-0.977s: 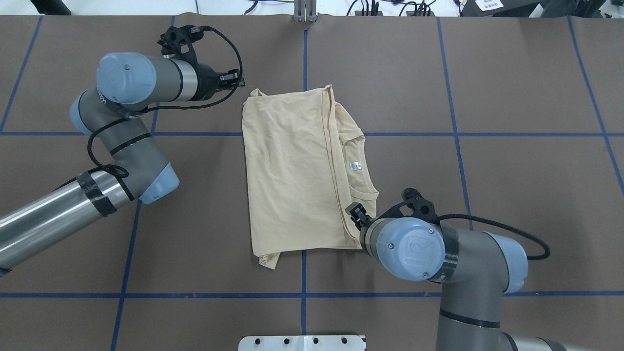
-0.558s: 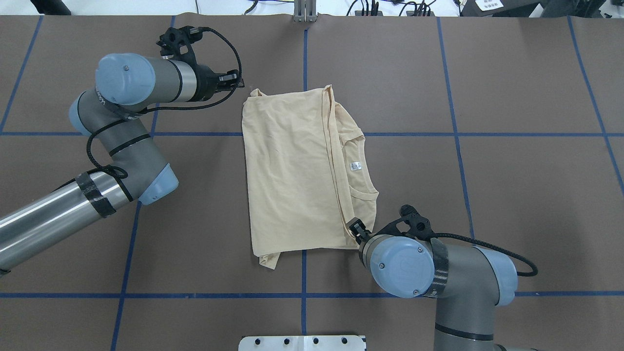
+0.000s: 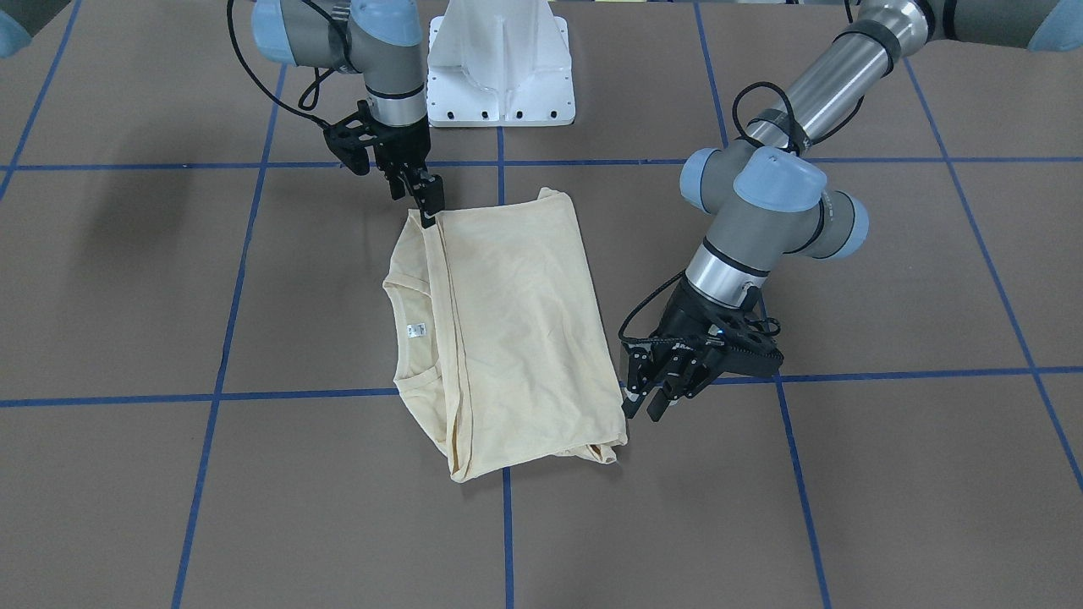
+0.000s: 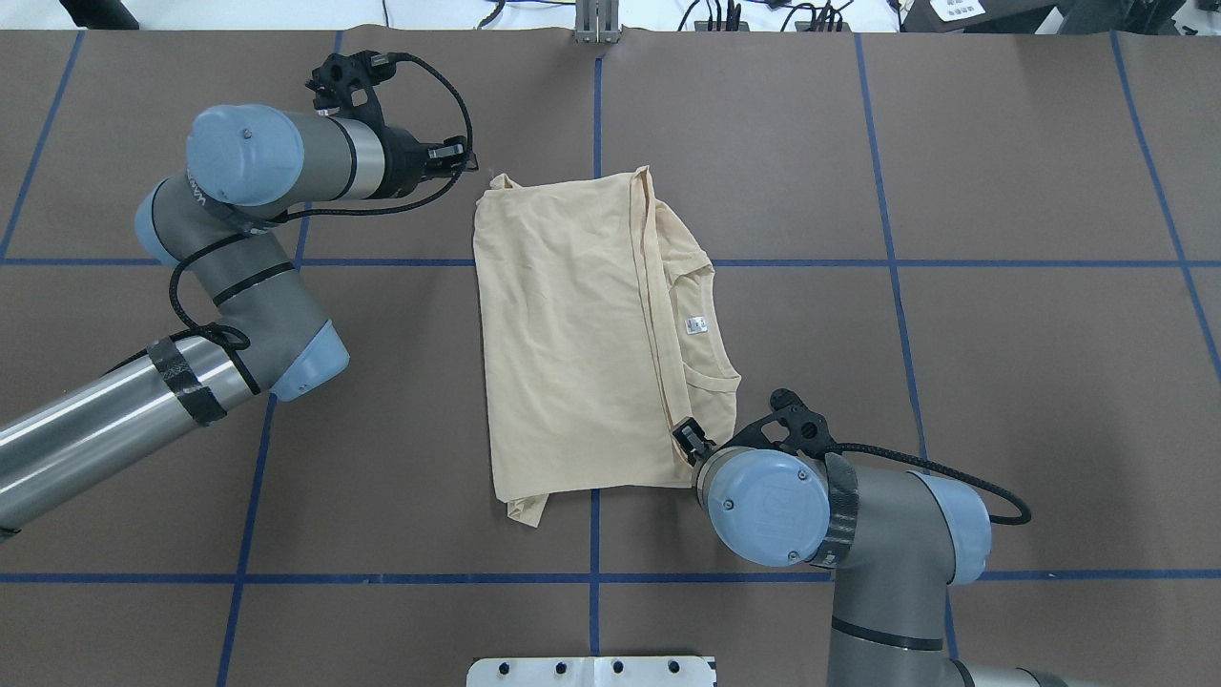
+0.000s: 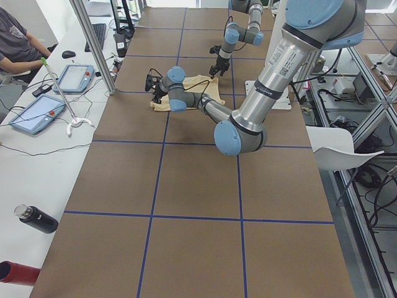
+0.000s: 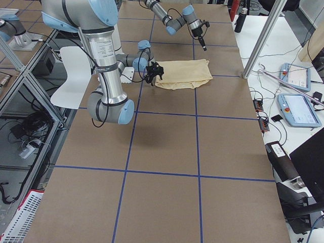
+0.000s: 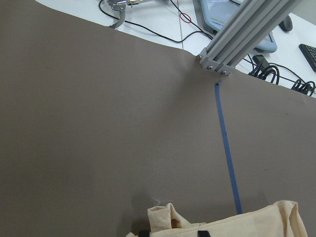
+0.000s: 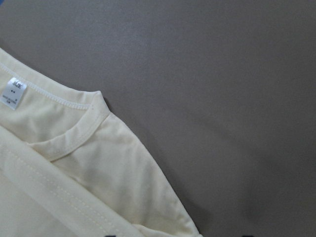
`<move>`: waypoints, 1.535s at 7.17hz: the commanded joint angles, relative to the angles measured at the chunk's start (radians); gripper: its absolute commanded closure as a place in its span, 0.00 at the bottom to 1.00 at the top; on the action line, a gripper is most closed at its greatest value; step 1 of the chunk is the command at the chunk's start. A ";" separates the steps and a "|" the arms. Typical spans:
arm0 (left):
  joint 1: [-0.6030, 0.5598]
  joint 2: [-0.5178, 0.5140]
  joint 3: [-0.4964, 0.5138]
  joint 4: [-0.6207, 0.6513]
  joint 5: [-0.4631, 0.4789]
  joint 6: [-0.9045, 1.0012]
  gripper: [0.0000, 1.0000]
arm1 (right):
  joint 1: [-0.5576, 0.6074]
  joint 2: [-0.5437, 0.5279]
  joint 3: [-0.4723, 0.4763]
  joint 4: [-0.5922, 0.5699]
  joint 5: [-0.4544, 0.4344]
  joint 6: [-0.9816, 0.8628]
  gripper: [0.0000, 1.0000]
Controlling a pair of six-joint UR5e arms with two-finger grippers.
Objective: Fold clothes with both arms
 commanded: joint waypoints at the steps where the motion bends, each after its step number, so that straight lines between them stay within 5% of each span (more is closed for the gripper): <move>1: 0.000 0.000 0.000 0.000 0.001 -0.001 0.57 | -0.001 0.004 -0.016 0.000 0.000 -0.010 0.12; 5: 0.000 0.002 0.000 0.000 0.001 -0.001 0.57 | -0.001 0.012 -0.030 0.000 -0.006 -0.048 0.12; 7: 0.000 0.005 0.000 0.000 0.001 0.000 0.57 | -0.002 0.012 -0.034 0.000 -0.005 -0.048 0.25; 9: 0.000 0.005 0.000 0.000 -0.001 -0.001 0.57 | -0.002 0.024 -0.033 0.000 -0.006 -0.047 1.00; 11: 0.000 0.005 0.000 0.000 -0.001 -0.001 0.57 | -0.001 0.026 -0.025 0.000 -0.005 -0.048 1.00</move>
